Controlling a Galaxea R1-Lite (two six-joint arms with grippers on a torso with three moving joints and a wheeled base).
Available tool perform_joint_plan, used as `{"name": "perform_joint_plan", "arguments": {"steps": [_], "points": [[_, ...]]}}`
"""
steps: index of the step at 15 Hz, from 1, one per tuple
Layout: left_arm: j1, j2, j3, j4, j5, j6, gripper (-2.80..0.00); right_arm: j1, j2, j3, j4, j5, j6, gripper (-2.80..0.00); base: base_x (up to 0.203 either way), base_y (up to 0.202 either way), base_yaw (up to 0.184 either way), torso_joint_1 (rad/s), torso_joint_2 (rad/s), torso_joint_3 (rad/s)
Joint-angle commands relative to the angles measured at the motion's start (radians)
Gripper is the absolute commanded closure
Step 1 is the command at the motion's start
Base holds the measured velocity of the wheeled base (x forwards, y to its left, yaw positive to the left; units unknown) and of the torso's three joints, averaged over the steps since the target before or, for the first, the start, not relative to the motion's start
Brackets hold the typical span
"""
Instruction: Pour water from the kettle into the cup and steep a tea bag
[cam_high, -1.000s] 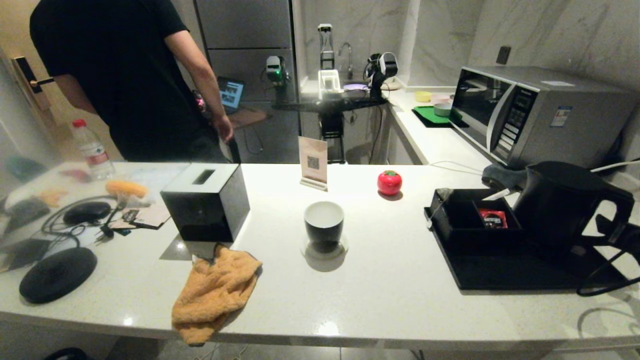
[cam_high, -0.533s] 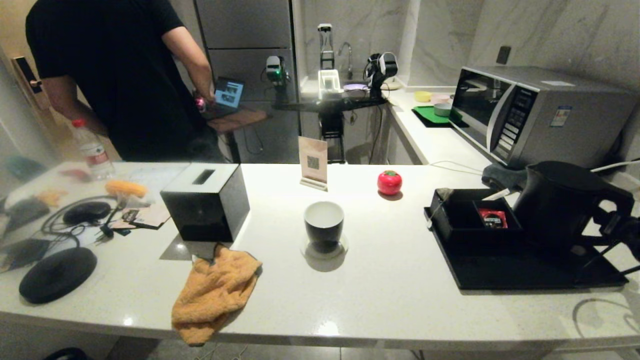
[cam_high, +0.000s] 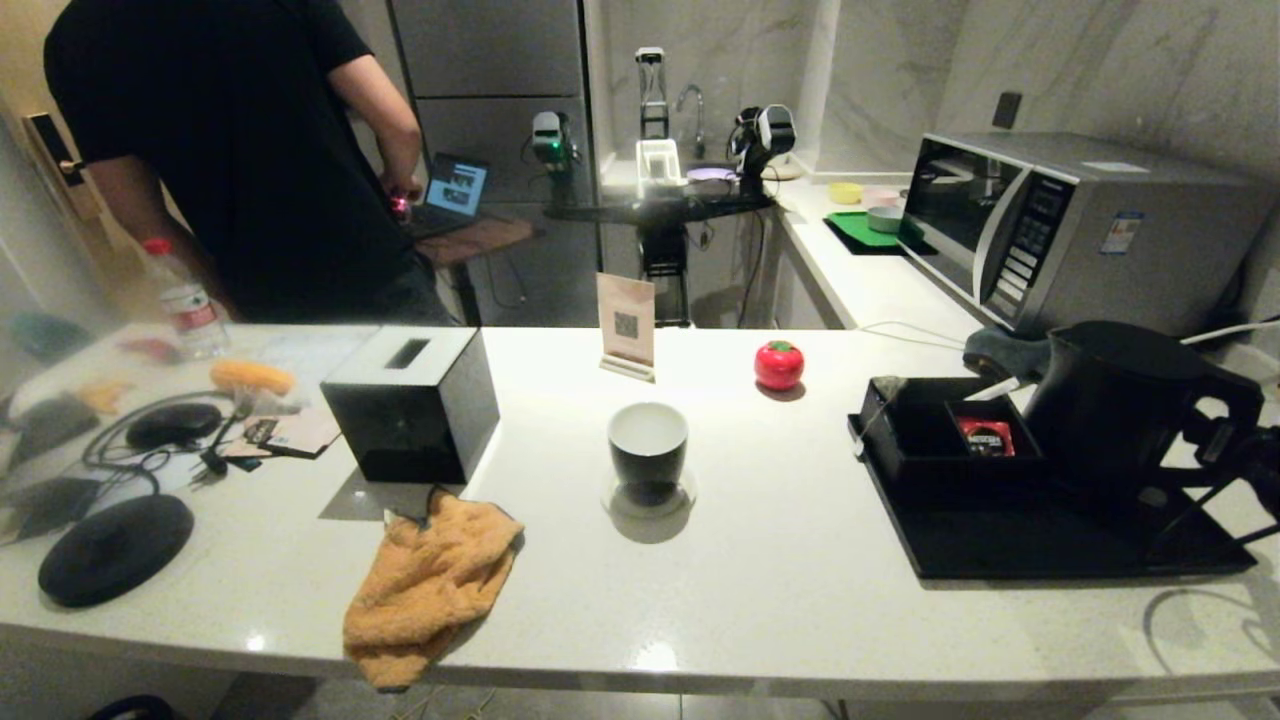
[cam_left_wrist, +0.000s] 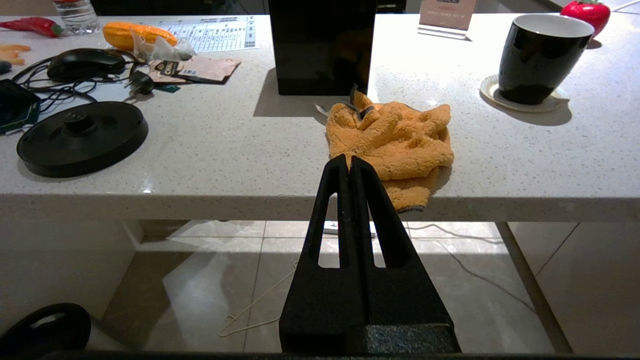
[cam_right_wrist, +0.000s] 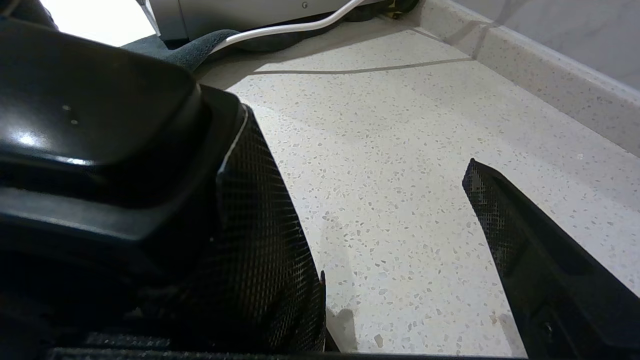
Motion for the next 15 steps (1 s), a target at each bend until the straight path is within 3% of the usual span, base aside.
{"name": "perform_joint_plan", "arguments": {"steps": [1,8,15], "points": [[0.0,0.0,0.0,0.0,-0.001,0.0,0.0,0.0,0.001,-0.002,-0.007,-0.002,-0.002,-2.8,0.0,0.0,0.0,0.0,0.0,0.0],[0.0,0.0,0.0,0.0,-0.001,0.0,0.0,-0.003,0.002,-0.002,-0.009,-0.056,-0.026,-2.8,0.0,0.0,0.0,0.0,0.0,0.0],[0.0,0.0,0.0,0.0,0.001,0.0,0.0,-0.003,0.008,-0.059,-0.049,-0.055,-0.017,-2.8,0.0,0.0,0.0,0.0,0.0,0.0]]}}
